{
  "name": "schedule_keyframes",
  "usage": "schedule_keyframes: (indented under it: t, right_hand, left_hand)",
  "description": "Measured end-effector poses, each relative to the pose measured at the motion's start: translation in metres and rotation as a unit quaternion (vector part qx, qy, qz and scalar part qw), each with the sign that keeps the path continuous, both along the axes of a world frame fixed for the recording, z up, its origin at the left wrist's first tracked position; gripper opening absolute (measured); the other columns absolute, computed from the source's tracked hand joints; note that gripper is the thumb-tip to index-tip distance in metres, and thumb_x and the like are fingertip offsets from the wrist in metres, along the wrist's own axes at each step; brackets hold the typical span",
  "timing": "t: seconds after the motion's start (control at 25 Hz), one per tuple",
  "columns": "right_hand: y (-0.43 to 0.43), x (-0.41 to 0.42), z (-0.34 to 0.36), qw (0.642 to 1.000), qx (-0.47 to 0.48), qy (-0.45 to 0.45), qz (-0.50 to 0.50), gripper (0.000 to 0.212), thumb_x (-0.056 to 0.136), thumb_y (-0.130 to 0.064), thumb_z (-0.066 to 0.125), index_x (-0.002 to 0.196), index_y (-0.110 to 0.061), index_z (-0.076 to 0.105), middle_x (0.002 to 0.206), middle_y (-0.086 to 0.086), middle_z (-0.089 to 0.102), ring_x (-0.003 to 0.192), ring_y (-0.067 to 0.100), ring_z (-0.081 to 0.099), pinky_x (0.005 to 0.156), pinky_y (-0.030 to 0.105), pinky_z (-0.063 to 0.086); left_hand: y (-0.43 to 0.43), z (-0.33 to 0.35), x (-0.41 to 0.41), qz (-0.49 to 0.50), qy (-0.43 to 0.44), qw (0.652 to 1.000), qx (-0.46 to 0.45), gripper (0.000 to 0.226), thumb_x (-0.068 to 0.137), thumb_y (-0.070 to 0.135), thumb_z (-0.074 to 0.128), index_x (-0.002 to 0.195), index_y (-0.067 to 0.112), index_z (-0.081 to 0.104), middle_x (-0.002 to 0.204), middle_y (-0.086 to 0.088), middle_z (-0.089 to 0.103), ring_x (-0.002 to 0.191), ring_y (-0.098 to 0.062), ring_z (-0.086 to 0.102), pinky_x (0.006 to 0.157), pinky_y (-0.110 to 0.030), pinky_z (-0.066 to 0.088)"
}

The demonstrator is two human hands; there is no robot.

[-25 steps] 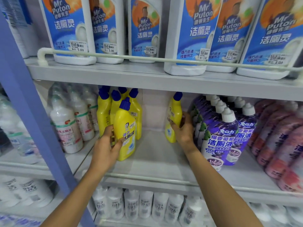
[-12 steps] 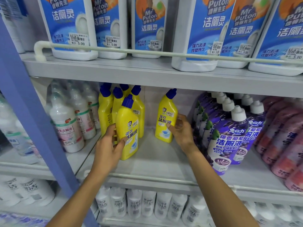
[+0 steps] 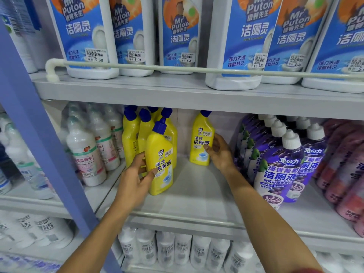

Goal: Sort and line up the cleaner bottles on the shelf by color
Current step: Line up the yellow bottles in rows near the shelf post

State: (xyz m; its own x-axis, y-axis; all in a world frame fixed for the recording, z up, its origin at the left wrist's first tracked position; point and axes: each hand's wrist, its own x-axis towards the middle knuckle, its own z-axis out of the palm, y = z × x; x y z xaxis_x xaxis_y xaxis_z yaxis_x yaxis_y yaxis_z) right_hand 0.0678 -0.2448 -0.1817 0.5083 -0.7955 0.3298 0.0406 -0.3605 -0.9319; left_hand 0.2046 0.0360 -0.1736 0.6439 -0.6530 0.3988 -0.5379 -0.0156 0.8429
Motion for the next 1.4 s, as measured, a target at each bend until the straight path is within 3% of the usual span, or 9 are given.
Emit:
schedule_keyframes:
  t: [0.2,0.36,0.52,0.68,0.72,0.8,0.92,1.16,1.4]
  right_hand:
    - [0.011,-0.017,0.001,1.000,-0.005,-0.006,-0.015,0.045,0.093,0.010,0.066,0.134,0.008,0.049,0.121,0.015,0.066,0.085,-0.010,0.070,0.072,0.012,0.055]
    - [0.024,-0.041,-0.012,0.999,-0.026,-0.011,-0.045,0.047,0.092,-0.024,0.072,0.136,-0.020,0.055,0.128,0.009,0.069,0.109,0.016,0.072,0.088,0.037,0.061]
    - [0.035,-0.058,-0.018,0.999,0.004,-0.009,-0.044,0.045,0.099,-0.010,0.066,0.141,-0.014,0.049,0.126,0.008,0.069,0.108,0.009,0.071,0.085,0.025,0.059]
    - [0.039,-0.060,-0.025,0.998,0.008,-0.006,-0.069,0.048,0.099,-0.010,0.066,0.143,-0.011,0.045,0.126,0.005,0.069,0.110,0.010,0.070,0.086,0.024,0.059]
    - [0.041,-0.058,-0.028,0.996,0.019,-0.011,-0.083,0.051,0.097,-0.014,0.069,0.142,-0.012,0.045,0.125,0.005,0.069,0.110,0.014,0.071,0.089,0.030,0.060]
    - [0.045,-0.053,-0.035,0.991,0.021,-0.013,-0.128,0.050,0.093,-0.021,0.075,0.135,-0.013,0.049,0.120,0.005,0.070,0.106,0.019,0.071,0.091,0.040,0.060]
    - [0.045,-0.048,-0.035,0.985,0.014,-0.008,-0.170,0.040,0.092,-0.022,0.076,0.125,-0.015,0.055,0.113,0.003,0.072,0.101,0.019,0.071,0.086,0.037,0.059]
    - [0.039,-0.037,-0.029,0.977,-0.007,0.001,-0.213,0.042,0.094,-0.022,0.072,0.131,-0.012,0.053,0.119,0.008,0.071,0.103,0.026,0.070,0.090,0.044,0.057]
    - [0.032,-0.028,-0.028,0.981,-0.007,-0.016,-0.195,0.055,0.089,-0.032,0.071,0.137,-0.016,0.049,0.129,0.005,0.066,0.115,0.022,0.065,0.099,0.045,0.054]
  left_hand:
    - [-0.015,0.001,0.005,-0.039,0.012,0.999,0.011,0.042,0.089,0.030,0.073,0.129,0.024,0.058,0.115,0.002,0.076,0.103,-0.018,0.074,0.092,-0.040,0.059]
    - [-0.049,0.008,0.002,-0.080,0.044,0.995,0.038,0.051,0.087,0.036,0.072,0.134,0.025,0.055,0.125,-0.003,0.073,0.112,-0.019,0.073,0.101,-0.050,0.057]
    - [-0.083,0.007,-0.001,-0.095,0.034,0.994,0.035,0.057,0.089,0.037,0.068,0.142,0.017,0.056,0.128,0.001,0.072,0.117,-0.008,0.069,0.103,-0.041,0.057]
    - [-0.100,-0.015,-0.024,-0.014,0.045,0.999,-0.021,0.045,0.091,0.010,0.079,0.133,0.015,0.063,0.106,0.017,0.071,0.092,0.018,0.067,0.079,-0.006,0.053]
    - [-0.104,-0.021,-0.029,0.006,0.051,0.998,-0.026,0.044,0.088,0.008,0.081,0.129,0.014,0.066,0.103,0.018,0.072,0.090,0.016,0.068,0.078,-0.007,0.053]
    - [-0.112,-0.031,-0.033,0.033,0.061,0.997,-0.038,0.044,0.082,0.011,0.086,0.121,0.019,0.067,0.101,0.014,0.076,0.091,0.004,0.073,0.083,-0.027,0.061]
    - [-0.122,-0.032,-0.030,0.043,0.066,0.996,-0.033,0.041,0.080,0.013,0.086,0.114,0.023,0.066,0.104,0.006,0.078,0.095,-0.014,0.076,0.085,-0.047,0.063]
    - [-0.139,-0.029,-0.036,0.047,0.022,0.999,-0.015,0.061,0.079,0.026,0.082,0.135,0.017,0.060,0.118,-0.002,0.077,0.105,-0.025,0.073,0.090,-0.047,0.060]
    - [-0.151,-0.028,-0.046,0.083,-0.003,0.996,-0.016,0.068,0.083,0.016,0.083,0.144,0.013,0.054,0.128,-0.007,0.072,0.113,-0.032,0.068,0.090,-0.036,0.053]
